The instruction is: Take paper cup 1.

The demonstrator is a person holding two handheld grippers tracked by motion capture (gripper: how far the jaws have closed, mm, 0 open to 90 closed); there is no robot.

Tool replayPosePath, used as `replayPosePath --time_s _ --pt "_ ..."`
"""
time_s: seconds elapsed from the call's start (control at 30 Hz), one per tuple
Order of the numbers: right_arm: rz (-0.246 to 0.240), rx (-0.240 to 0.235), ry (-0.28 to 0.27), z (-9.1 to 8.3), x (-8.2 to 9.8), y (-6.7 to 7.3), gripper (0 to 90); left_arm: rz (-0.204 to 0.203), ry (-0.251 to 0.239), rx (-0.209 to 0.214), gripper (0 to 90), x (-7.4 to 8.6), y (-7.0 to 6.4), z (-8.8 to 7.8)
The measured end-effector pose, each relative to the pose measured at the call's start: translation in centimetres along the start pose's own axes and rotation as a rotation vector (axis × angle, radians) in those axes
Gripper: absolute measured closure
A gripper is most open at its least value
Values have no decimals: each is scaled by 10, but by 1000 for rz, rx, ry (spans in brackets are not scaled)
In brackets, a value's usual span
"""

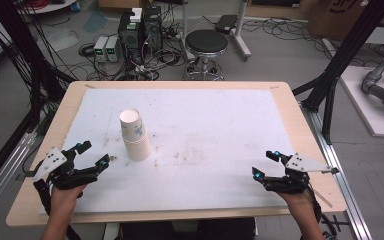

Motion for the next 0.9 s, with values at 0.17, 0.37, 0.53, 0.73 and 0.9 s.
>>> replayPosePath --time_s 0.17,0.37,0.53,0.73,0.9 --pt "7 1 10 0 2 2 204 -6 4 -13 139 0 -2 1" --pt "4 -1 8 1 1 2 204 -20 -11 -17 138 -7 -4 -1" --pt "1 -4 25 4 4 3 204 -11 -10 13 138 -14 -11 1" --pt "-1 -9 23 5 2 4 205 10 0 42 135 -29 -16 8" --pt "-1 -11 19 5 0 4 205 34 23 58 135 -45 -17 19"
Point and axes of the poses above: each handheld gripper's, and its own axes: z roughly forward along the jaws, x roughly out of its underside, y roughly to its left, the point moved 7 cm from there along z, roughly forward along the jaws, and after that the axes turned 3 degrees about y, right-handed, at the moved point
